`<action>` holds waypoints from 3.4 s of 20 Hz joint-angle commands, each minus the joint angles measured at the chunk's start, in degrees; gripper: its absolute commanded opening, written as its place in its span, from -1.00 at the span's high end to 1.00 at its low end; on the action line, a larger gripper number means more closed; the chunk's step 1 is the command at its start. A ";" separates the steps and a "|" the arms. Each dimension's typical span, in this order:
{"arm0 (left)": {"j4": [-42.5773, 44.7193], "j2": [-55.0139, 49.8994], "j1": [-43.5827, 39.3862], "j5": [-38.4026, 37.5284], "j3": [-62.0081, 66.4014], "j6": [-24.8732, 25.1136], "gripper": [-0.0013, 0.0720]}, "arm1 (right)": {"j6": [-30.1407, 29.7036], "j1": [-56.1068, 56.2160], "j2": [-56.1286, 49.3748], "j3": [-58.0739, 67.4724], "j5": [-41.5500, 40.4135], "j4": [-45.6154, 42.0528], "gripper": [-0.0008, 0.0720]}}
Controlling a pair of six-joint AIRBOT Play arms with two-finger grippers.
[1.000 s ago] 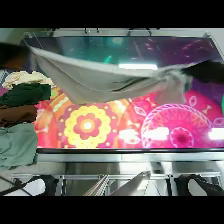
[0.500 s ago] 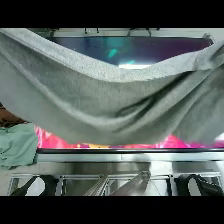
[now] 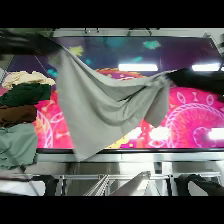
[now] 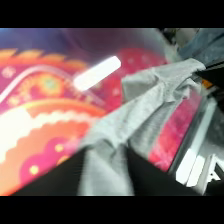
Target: Fold the shirts.
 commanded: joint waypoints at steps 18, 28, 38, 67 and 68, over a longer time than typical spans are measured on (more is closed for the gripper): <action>19.98 12.92 4.28 -3.15 -63.45 -16.17 -0.97 | 6.14 -26.84 -17.49 -9.25 14.91 -9.29 -0.46; 19.98 6.82 -14.86 7.85 -64.11 -21.11 -0.39 | 3.54 -23.19 -19.39 -9.16 12.11 -3.63 -0.46; 20.52 2.25 -15.26 6.03 -53.24 -21.05 0.92 | 3.52 -17.46 -27.45 -8.24 12.55 -0.92 -0.28; -37.13 41.99 47.01 -19.52 -14.49 -4.94 0.90 | -4.79 -37.31 24.04 38.01 17.03 24.83 0.95; -36.20 40.35 44.37 -19.52 -15.37 -5.60 0.90 | -4.85 -37.24 23.04 37.75 18.78 24.00 0.95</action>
